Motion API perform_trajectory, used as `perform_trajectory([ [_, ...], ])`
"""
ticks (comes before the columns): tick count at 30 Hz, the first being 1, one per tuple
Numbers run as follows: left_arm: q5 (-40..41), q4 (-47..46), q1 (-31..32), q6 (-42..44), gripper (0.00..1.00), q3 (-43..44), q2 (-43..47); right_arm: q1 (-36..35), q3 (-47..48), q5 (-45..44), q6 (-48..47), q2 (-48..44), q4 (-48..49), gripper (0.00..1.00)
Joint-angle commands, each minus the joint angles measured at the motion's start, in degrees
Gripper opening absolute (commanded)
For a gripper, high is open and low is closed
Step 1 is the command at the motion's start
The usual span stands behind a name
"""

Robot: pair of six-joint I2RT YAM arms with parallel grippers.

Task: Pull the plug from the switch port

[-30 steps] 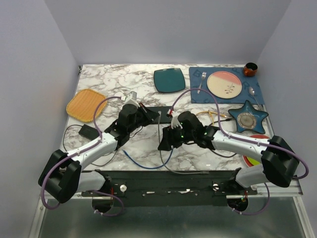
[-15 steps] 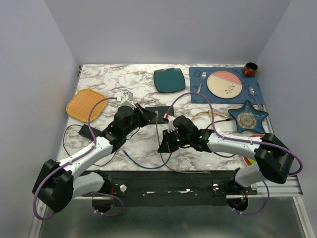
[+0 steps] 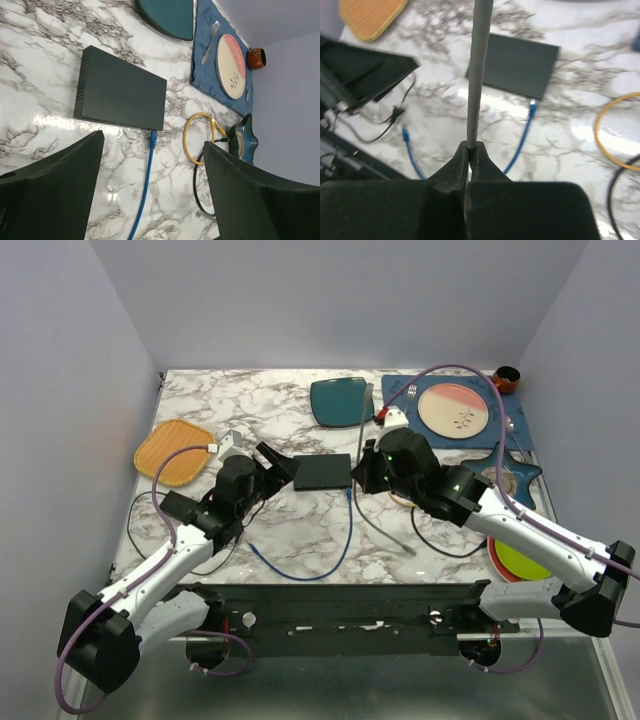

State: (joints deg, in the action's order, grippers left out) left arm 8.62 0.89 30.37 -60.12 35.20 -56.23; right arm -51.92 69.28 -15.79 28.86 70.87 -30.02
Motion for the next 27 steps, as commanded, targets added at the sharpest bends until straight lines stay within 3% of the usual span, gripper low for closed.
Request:
perform_trajectory([
  [1, 1.4, 2.6, -0.9, -2.1, 0.88, -2.0, 0.8, 9.4, 1.4, -9.3, 0.5, 2.9, -11.7, 0.01],
  [6, -0.9, 0.1, -0.9, -3.1, 0.86, -4.3, 1.2, 24.5, -1.2, -3.8, 1.5, 5.1, -10.9, 0.01],
  [11, -2.8, -0.6, -0.9, -3.4, 0.86, -6.1, 0.5, 29.8, -2.3, -1.4, 1.2, 10.2, -9.2, 0.01],
  [13, -4.0, -0.6, -0.9, -3.5, 0.86, -6.6, -0.2, 31.6, -2.7, -0.2, 0.8, 12.2, -8.7, 0.12],
  [14, -4.6, -1.8, -0.9, -3.5, 0.85, -6.9, -0.4, 32.1, -2.9, 1.6, 0.4, 14.0, -8.4, 0.3],
  [17, -5.7, -2.6, -0.9, -3.5, 0.85, -7.7, -0.8, 33.0, -3.4, 1.9, 0.6, 15.6, -8.3, 0.6],
  [21, -6.0, -4.5, -1.0, -3.2, 0.85, -8.7, -1.0, 32.8, -5.4, 4.3, 1.9, 10.5, -4.4, 0.71],
  [27, -8.4, -10.4, -1.0, -4.1, 0.84, -9.1, -3.7, 28.5, -4.1, 7.3, 3.4, 9.1, 0.7, 0.78],
])
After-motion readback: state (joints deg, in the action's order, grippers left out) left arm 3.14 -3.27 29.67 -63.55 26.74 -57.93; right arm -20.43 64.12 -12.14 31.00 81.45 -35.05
